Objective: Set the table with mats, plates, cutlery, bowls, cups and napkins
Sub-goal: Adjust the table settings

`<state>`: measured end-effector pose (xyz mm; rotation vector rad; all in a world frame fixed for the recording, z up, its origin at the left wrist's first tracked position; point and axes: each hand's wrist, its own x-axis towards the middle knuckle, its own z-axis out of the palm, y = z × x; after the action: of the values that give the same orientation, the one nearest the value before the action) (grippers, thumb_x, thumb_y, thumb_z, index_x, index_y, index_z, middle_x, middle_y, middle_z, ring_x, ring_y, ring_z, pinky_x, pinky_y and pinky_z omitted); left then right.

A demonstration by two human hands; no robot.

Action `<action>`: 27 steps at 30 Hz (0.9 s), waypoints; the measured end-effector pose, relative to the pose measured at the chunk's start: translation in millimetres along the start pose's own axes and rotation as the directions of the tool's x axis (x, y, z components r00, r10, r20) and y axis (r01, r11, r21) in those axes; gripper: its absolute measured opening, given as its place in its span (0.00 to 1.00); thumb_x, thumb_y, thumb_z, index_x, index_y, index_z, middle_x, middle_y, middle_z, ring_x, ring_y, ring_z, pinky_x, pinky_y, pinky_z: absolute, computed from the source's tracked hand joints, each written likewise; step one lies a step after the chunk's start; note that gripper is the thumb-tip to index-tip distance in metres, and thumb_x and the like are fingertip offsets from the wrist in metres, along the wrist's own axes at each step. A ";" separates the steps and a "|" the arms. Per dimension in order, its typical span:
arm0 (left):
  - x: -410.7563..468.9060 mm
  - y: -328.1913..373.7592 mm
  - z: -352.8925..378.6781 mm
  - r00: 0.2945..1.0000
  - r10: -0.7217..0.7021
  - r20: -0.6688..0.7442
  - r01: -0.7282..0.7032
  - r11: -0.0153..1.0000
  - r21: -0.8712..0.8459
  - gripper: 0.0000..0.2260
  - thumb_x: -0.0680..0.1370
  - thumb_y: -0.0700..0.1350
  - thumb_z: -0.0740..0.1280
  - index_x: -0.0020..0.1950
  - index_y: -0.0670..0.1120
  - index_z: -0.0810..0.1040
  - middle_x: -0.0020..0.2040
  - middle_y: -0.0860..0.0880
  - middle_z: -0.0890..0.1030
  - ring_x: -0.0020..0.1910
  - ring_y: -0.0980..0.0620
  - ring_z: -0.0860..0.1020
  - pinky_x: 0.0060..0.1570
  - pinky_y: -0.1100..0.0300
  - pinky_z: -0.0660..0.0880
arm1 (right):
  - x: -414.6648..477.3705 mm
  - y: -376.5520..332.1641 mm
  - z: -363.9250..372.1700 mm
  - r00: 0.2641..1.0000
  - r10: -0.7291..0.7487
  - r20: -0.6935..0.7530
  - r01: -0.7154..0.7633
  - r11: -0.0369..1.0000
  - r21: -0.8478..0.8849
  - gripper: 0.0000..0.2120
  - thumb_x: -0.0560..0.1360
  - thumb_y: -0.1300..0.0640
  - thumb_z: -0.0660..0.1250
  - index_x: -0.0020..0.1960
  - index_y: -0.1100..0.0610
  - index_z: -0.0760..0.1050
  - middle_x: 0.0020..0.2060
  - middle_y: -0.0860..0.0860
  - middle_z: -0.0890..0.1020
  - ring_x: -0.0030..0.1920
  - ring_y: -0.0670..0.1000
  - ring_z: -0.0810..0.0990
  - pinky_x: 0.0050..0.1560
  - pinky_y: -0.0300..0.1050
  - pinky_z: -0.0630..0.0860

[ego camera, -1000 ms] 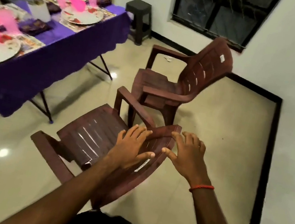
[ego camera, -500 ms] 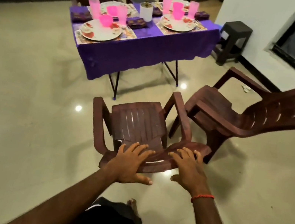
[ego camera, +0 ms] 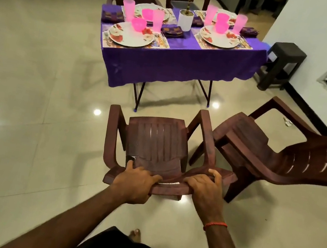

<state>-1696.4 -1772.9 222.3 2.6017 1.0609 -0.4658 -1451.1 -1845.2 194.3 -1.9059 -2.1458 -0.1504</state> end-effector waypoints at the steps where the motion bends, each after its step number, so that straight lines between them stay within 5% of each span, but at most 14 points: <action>1: 4.3 -2.4 -7.9 1.000 -0.009 -0.011 0.009 1.000 0.004 0.20 0.81 0.54 0.61 0.72 0.58 0.65 0.66 0.50 0.78 0.68 0.43 0.74 0.73 0.31 0.55 | 9.2 4.0 0.4 1.000 -0.004 -0.009 0.004 1.000 0.000 0.08 0.75 0.53 0.65 0.47 0.47 0.82 0.42 0.44 0.85 0.47 0.49 0.83 0.67 0.53 0.65; 6: 25.4 -21.9 -27.7 0.997 -0.075 0.014 0.075 0.997 0.009 0.22 0.79 0.50 0.66 0.72 0.56 0.67 0.63 0.47 0.80 0.65 0.43 0.76 0.72 0.31 0.55 | 51.0 18.2 15.4 0.999 -0.034 0.036 0.034 0.999 0.005 0.06 0.71 0.54 0.77 0.47 0.47 0.83 0.42 0.44 0.86 0.46 0.49 0.84 0.69 0.52 0.62; 9: 34.1 -34.9 -30.5 0.990 -0.140 0.006 0.140 0.989 -0.057 0.19 0.80 0.50 0.65 0.71 0.55 0.68 0.61 0.47 0.81 0.62 0.43 0.78 0.71 0.36 0.62 | 72.0 21.0 27.3 0.996 -0.084 0.039 0.083 0.996 0.029 0.04 0.74 0.55 0.73 0.47 0.48 0.83 0.41 0.45 0.85 0.46 0.50 0.84 0.68 0.53 0.63; 14: 48.8 -58.5 -24.5 0.963 -0.269 -0.022 0.264 0.954 -0.140 0.20 0.78 0.51 0.65 0.71 0.57 0.70 0.60 0.47 0.81 0.59 0.42 0.79 0.60 0.45 0.74 | 104.6 20.6 43.3 0.988 -0.146 0.044 0.140 0.984 0.106 0.14 0.75 0.54 0.58 0.47 0.48 0.83 0.40 0.44 0.85 0.44 0.49 0.84 0.65 0.54 0.65; 21: 95.3 -68.0 -44.1 0.920 -0.389 -0.055 0.376 0.912 -0.164 0.20 0.77 0.51 0.65 0.69 0.58 0.73 0.60 0.50 0.82 0.60 0.44 0.79 0.62 0.45 0.70 | 163.3 63.2 60.9 0.975 -0.218 -0.036 0.221 0.967 0.127 0.13 0.75 0.53 0.59 0.46 0.47 0.83 0.39 0.44 0.85 0.43 0.49 0.83 0.64 0.57 0.65; 25: 123.8 -73.7 -53.9 0.888 -0.457 -0.049 0.443 0.879 -0.174 0.23 0.72 0.54 0.62 0.67 0.59 0.74 0.59 0.52 0.82 0.60 0.46 0.79 0.62 0.45 0.70 | 193.9 85.1 69.8 0.962 -0.270 0.023 0.266 0.956 0.121 0.08 0.72 0.56 0.73 0.49 0.45 0.82 0.40 0.43 0.84 0.44 0.48 0.83 0.61 0.57 0.68; 27: 132.4 -81.4 -55.4 0.877 -0.478 -0.052 0.457 0.862 -0.218 0.24 0.69 0.57 0.61 0.65 0.60 0.75 0.58 0.54 0.82 0.59 0.47 0.79 0.62 0.46 0.72 | 203.8 90.1 74.4 0.956 -0.288 0.053 0.279 0.952 0.126 0.07 0.74 0.53 0.68 0.50 0.45 0.82 0.41 0.42 0.84 0.45 0.48 0.82 0.60 0.54 0.67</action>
<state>-1654.7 -1613.9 207.7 2.1996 1.6972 -0.3046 -1392.3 -1619.3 168.2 -1.5536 -2.4103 -0.0104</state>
